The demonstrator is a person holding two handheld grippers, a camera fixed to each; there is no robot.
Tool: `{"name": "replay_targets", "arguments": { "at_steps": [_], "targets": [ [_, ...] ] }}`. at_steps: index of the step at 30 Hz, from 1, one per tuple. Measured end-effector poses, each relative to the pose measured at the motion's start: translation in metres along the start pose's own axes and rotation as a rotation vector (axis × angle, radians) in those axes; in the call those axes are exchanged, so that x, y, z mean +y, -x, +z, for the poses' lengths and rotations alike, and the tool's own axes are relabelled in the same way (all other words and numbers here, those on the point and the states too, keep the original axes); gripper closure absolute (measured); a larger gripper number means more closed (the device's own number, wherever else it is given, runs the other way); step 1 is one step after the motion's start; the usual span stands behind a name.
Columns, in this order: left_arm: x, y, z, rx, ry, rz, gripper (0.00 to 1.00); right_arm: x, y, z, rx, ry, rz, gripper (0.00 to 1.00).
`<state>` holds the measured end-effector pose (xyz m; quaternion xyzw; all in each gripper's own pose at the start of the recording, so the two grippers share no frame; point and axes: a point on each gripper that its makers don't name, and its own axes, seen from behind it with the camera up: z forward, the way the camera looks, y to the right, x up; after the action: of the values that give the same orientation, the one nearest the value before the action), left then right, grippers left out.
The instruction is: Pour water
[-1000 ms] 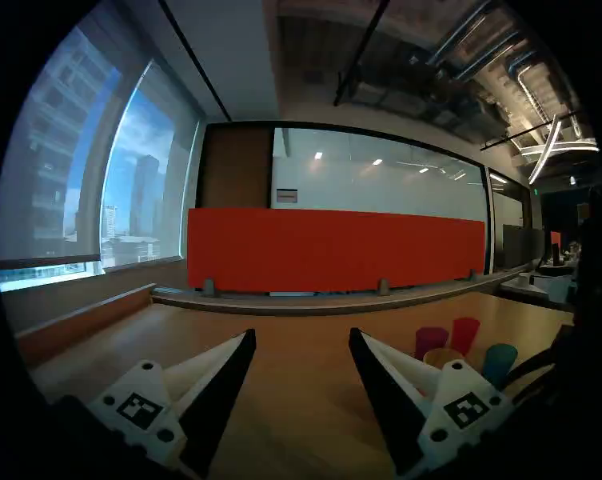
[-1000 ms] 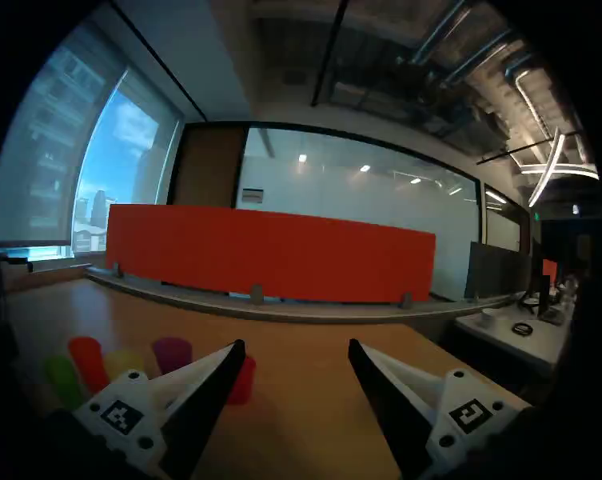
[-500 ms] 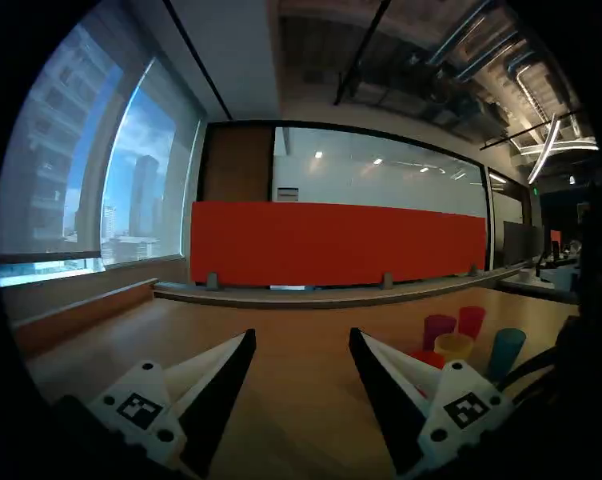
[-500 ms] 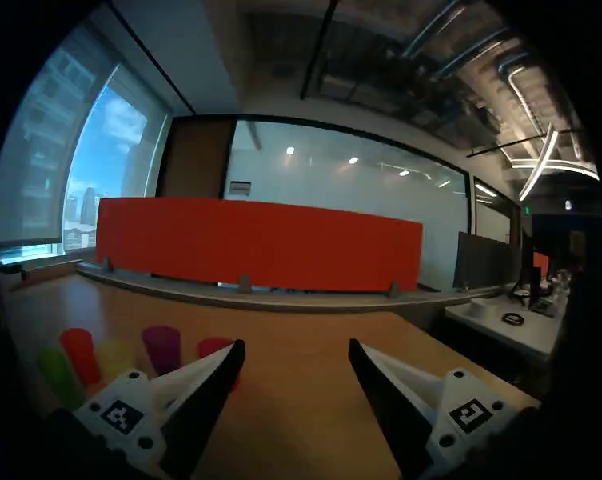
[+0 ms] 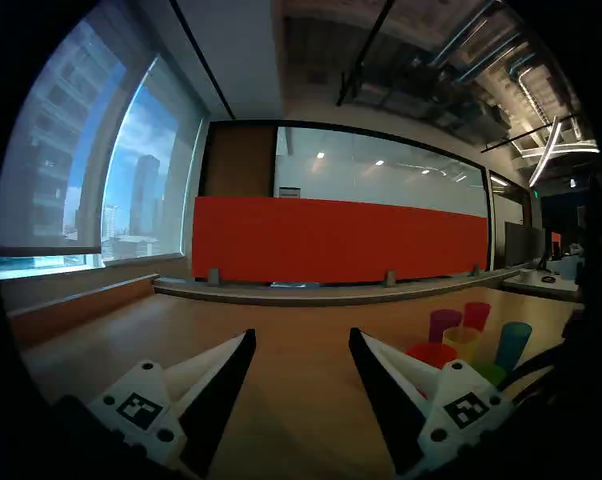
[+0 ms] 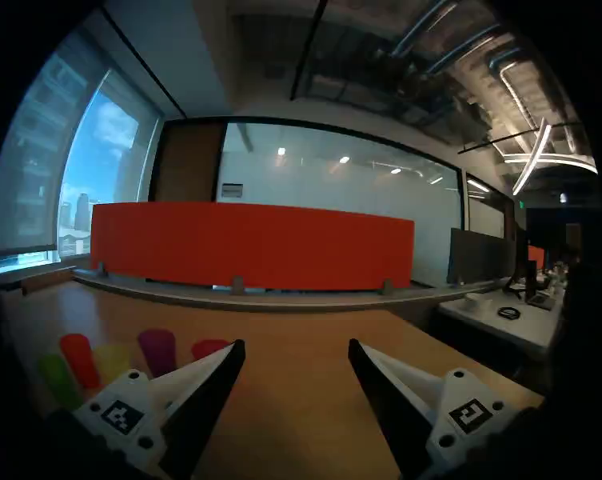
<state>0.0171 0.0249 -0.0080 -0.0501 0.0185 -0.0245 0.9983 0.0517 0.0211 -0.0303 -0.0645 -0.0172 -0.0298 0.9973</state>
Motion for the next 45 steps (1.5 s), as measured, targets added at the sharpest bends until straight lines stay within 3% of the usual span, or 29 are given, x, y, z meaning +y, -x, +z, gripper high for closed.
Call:
{"name": "replay_targets", "arguments": {
  "at_steps": [17, 29, 45],
  "targets": [
    [-0.008, 0.011, 0.001, -0.02, -0.014, 0.008, 0.14, -0.005, -0.003, 0.001, -0.006, -0.008, -0.003, 0.0],
    [-0.013, 0.016, 0.003, -0.037, -0.042, 0.044, 0.14, -0.01, 0.0, 0.001, -0.013, -0.019, -0.023, 0.0],
    [-0.012, 0.017, 0.003, -0.038, -0.042, 0.046, 0.14, -0.011, -0.007, -0.003, 0.005, -0.026, -0.023, 0.0]
  ]
}}
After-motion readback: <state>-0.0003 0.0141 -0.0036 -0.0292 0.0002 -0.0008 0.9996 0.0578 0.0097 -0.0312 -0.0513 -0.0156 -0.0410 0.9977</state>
